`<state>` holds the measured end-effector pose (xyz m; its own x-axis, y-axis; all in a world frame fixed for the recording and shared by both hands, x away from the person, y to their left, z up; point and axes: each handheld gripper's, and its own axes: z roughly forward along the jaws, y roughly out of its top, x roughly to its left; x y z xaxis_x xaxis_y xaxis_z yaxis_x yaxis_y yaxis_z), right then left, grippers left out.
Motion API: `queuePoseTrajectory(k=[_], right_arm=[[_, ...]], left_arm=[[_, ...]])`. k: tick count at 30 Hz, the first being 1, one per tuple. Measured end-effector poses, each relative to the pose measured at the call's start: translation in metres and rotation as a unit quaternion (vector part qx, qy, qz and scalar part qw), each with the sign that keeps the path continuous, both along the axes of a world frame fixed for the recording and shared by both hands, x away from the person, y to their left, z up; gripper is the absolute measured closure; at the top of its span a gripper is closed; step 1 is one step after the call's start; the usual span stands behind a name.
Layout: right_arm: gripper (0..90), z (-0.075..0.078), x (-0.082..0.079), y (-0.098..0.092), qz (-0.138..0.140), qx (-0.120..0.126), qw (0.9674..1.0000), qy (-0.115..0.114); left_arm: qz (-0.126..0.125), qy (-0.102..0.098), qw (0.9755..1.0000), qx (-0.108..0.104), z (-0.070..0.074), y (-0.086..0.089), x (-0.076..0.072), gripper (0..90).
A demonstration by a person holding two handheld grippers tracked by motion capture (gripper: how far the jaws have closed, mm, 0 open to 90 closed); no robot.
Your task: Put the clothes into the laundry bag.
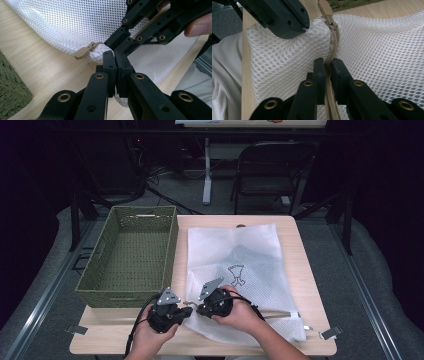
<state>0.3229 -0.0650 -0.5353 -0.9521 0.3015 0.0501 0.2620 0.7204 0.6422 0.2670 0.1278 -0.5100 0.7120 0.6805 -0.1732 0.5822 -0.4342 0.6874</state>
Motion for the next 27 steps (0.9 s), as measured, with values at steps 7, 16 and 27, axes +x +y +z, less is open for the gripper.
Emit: queuePoseTrajectory(k=[7,16,27], right_arm=[[88.6,0.002,-0.002,-0.001,-0.005,-0.006,1.0000,0.002],[89.0,0.005,-0.002,-0.004,-0.004,-0.004,0.9999,-0.010],[88.9,0.003,-0.004,-0.001,0.005,-0.010,0.9999,-0.013]], left_arm=[[0.002,0.003,1.0000,0.001,-0.002,0.001,-0.001,88.3],[0.012,0.025,0.9996,-0.004,-0.009,0.010,-0.003,74.2],[0.030,0.013,0.9994,0.009,-0.012,0.010,0.005,50.8]])
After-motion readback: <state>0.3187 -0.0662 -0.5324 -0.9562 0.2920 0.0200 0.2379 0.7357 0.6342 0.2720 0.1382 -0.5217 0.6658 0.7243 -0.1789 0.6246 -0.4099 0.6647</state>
